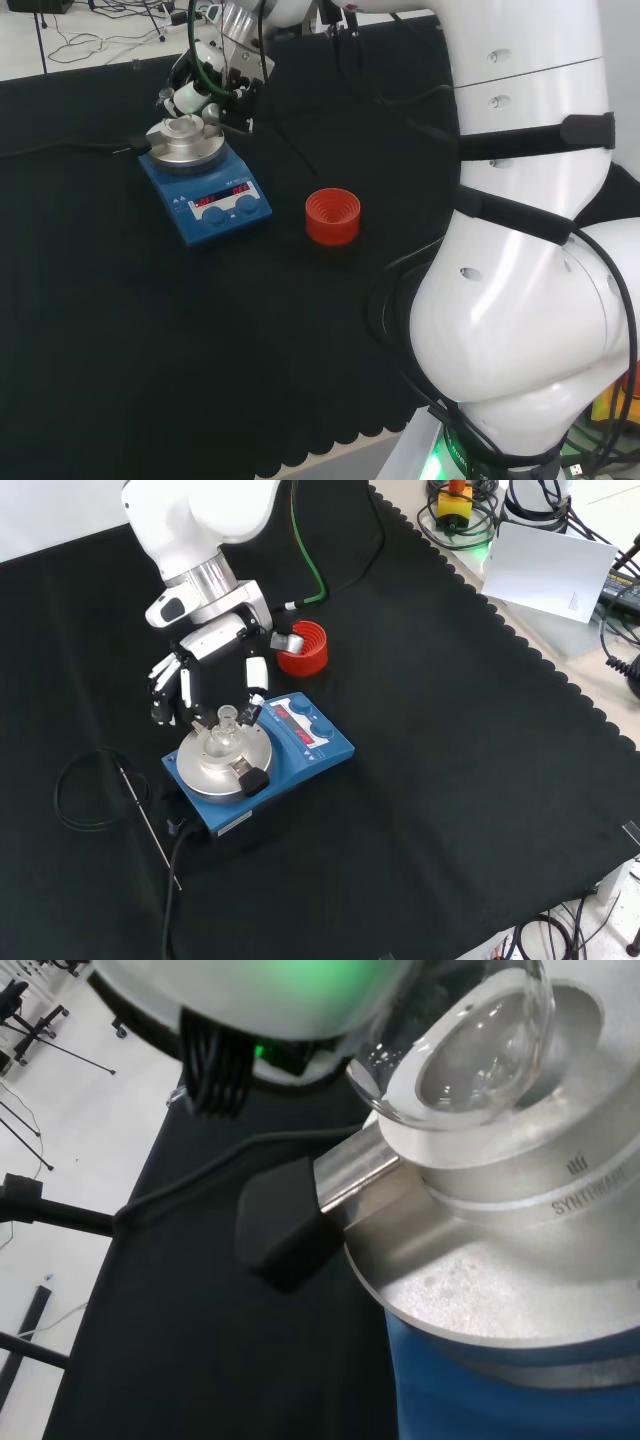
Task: Place the round-bottom flask on the heater.
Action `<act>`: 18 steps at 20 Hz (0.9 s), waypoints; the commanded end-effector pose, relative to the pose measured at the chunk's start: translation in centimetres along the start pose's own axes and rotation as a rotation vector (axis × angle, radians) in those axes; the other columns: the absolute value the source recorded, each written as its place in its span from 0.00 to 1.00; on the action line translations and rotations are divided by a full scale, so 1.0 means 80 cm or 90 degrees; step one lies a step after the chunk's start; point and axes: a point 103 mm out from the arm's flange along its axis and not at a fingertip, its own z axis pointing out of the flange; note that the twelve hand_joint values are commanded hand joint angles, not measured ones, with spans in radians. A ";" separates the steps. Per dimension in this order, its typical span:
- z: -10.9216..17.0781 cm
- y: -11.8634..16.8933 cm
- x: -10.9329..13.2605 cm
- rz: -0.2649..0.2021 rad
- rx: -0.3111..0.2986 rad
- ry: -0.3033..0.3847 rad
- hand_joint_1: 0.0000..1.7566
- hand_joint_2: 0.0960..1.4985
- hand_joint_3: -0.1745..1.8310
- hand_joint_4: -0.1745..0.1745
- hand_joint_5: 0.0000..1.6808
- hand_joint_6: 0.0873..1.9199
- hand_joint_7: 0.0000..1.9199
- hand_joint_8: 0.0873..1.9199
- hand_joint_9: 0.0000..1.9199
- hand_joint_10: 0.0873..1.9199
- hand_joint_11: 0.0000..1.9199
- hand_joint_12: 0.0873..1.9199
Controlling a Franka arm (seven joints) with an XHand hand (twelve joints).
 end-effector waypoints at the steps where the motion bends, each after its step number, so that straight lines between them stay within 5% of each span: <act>1: 0.003 0.000 -0.001 0.000 0.003 -0.007 0.65 0.35 0.52 0.76 0.72 0.44 0.18 0.31 0.30 0.29 0.06 0.72; 18: 0.005 0.010 -0.006 -0.002 0.003 -0.030 0.65 0.35 0.52 0.77 0.72 0.43 0.18 0.31 0.30 0.29 0.06 0.72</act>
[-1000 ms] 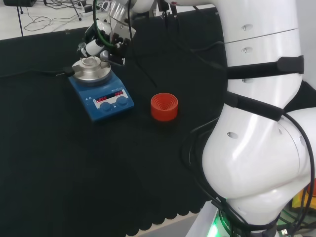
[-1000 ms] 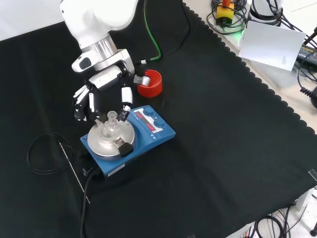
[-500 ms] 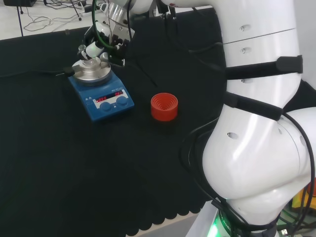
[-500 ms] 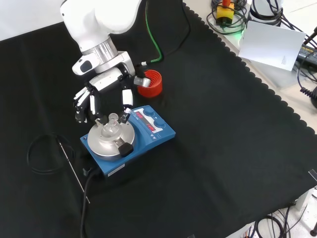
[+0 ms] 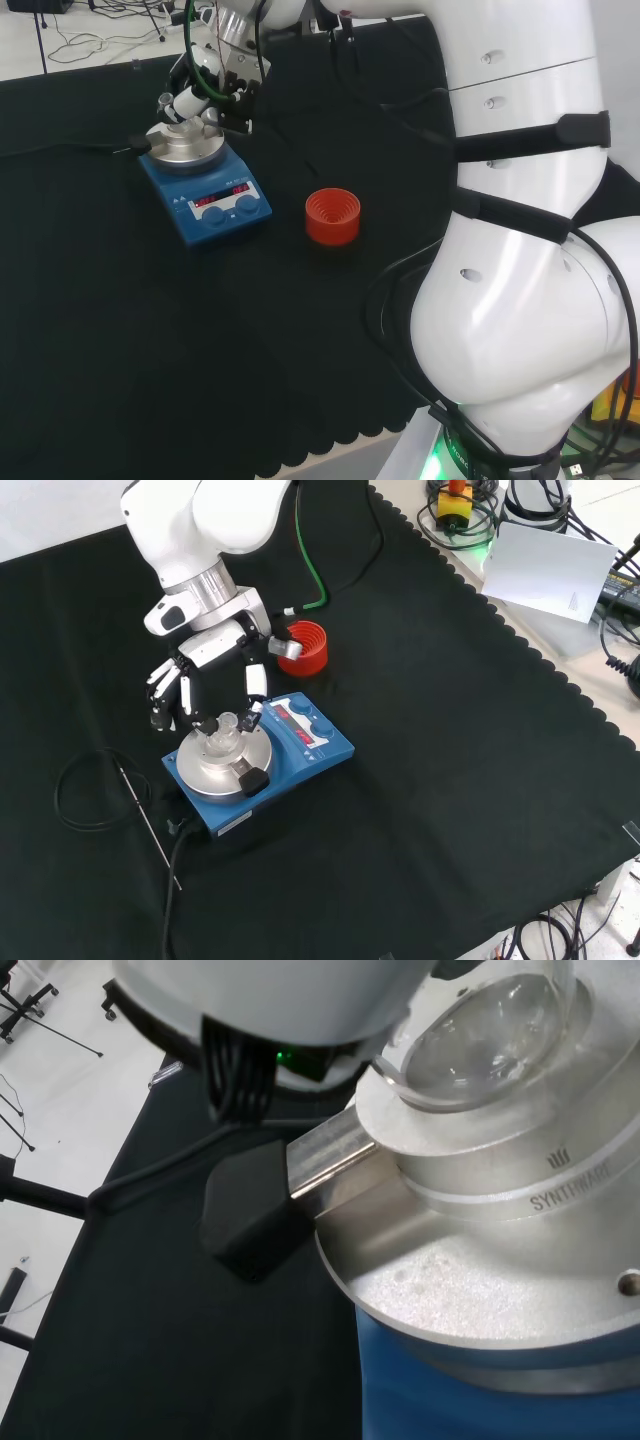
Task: Place the round-bottom flask on the heater.
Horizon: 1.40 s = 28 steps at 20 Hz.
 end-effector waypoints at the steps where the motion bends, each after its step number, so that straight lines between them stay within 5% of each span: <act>1: -0.002 0.003 -0.004 0.007 0.001 0.004 0.65 0.35 0.52 0.77 0.72 0.43 0.18 0.31 0.30 0.29 0.06 0.72; 13: 0.001 0.004 -0.007 0.017 0.005 0.032 0.64 0.35 0.51 0.78 0.72 0.43 0.18 0.31 0.30 0.29 0.06 0.72; 17: 0.002 0.005 -0.009 0.014 0.032 0.027 0.62 0.47 0.38 0.94 0.67 0.44 0.15 0.32 0.27 0.30 0.04 0.73; 19: 0.003 0.004 -0.010 0.018 0.036 0.027 0.57 0.45 0.37 0.55 0.56 0.43 0.11 0.32 0.23 0.32 0.01 0.73; 21: 0.003 0.004 -0.011 0.021 0.046 0.029 0.54 0.42 0.40 0.37 0.47 0.42 0.09 0.32 0.21 0.33 0.00 0.73; 28: 0.002 0.000 -0.011 0.021 0.050 0.036 0.52 0.39 0.42 0.31 0.37 0.40 0.06 0.32 0.18 0.33 0.00 0.70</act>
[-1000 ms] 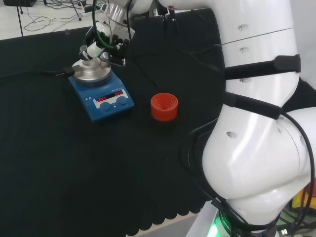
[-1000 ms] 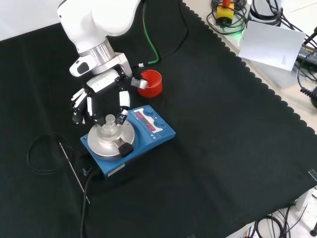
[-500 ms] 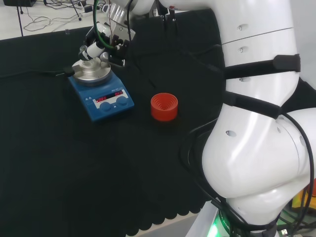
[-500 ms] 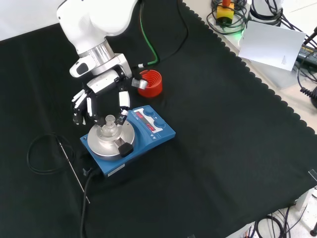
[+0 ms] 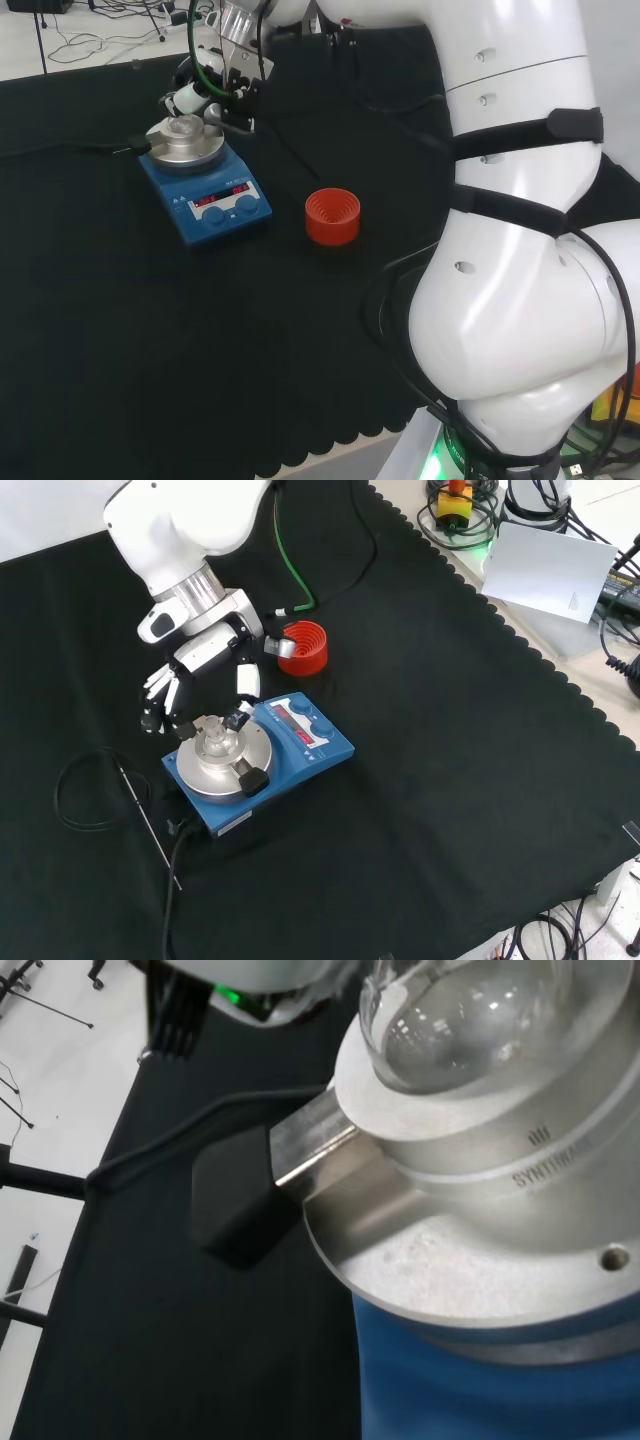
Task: Place the round-bottom flask on the heater.
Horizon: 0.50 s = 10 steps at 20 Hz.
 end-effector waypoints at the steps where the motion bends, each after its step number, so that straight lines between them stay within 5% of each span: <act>1: -0.001 -0.006 0.000 -0.004 -0.007 0.004 0.52 0.39 0.42 0.30 0.37 0.40 0.06 0.32 0.18 0.34 0.00 0.70; 10: -0.048 -0.044 0.001 -0.012 -0.051 -0.013 0.49 0.37 0.40 0.33 0.23 0.29 0.04 0.32 0.17 0.34 0.00 0.69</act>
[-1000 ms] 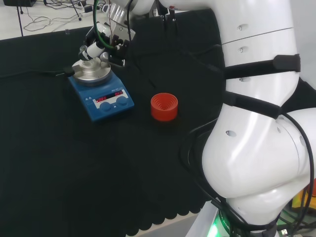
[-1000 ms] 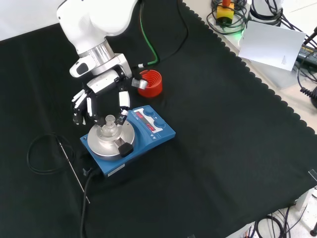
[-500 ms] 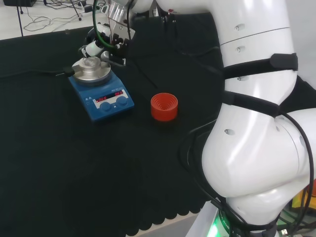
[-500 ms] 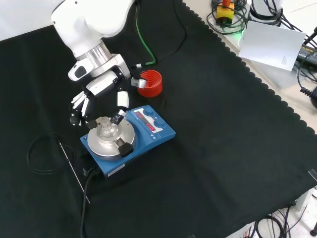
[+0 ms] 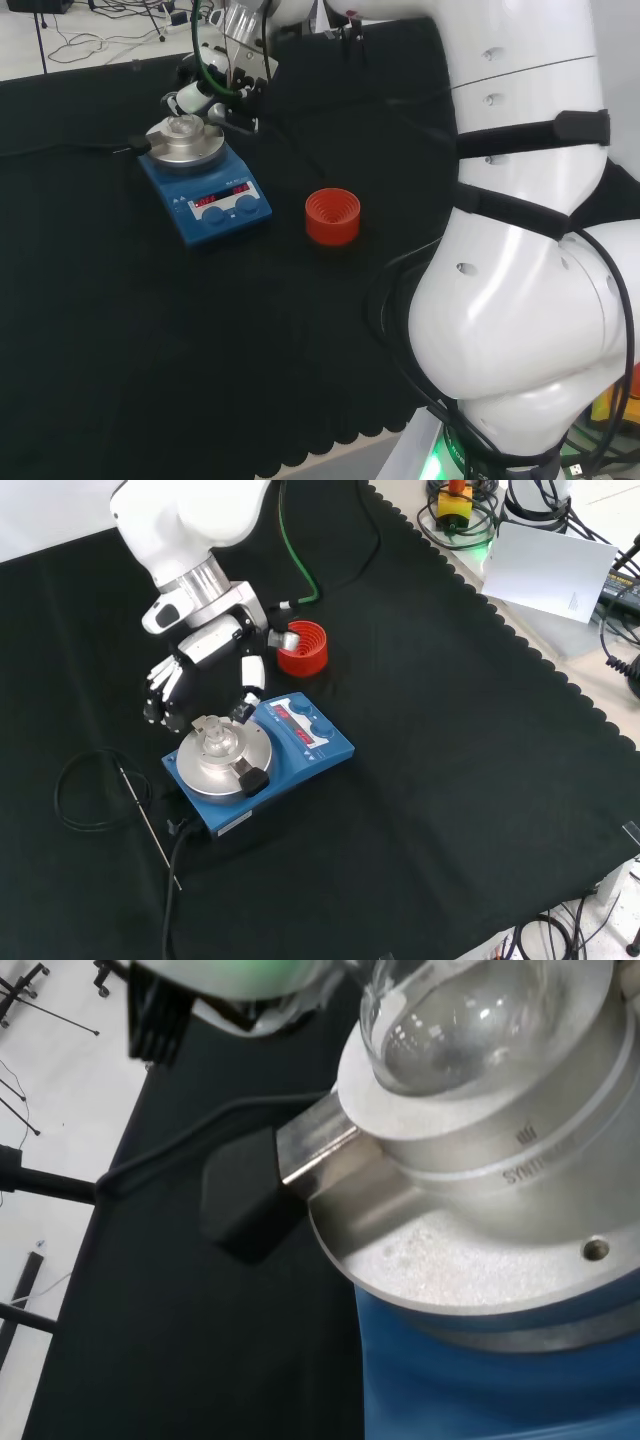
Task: Place the round-bottom flask on the heater.
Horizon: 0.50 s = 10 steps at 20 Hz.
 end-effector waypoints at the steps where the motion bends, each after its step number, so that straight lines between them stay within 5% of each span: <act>1: -0.044 -0.036 0.000 -0.003 -0.040 -0.015 0.49 0.38 0.39 0.34 0.23 0.27 0.04 0.32 0.16 0.35 0.00 0.68; 10: -0.072 -0.135 0.002 0.011 -0.060 -0.037 0.48 0.38 0.38 0.34 0.22 0.24 0.04 0.32 0.16 0.35 0.00 0.68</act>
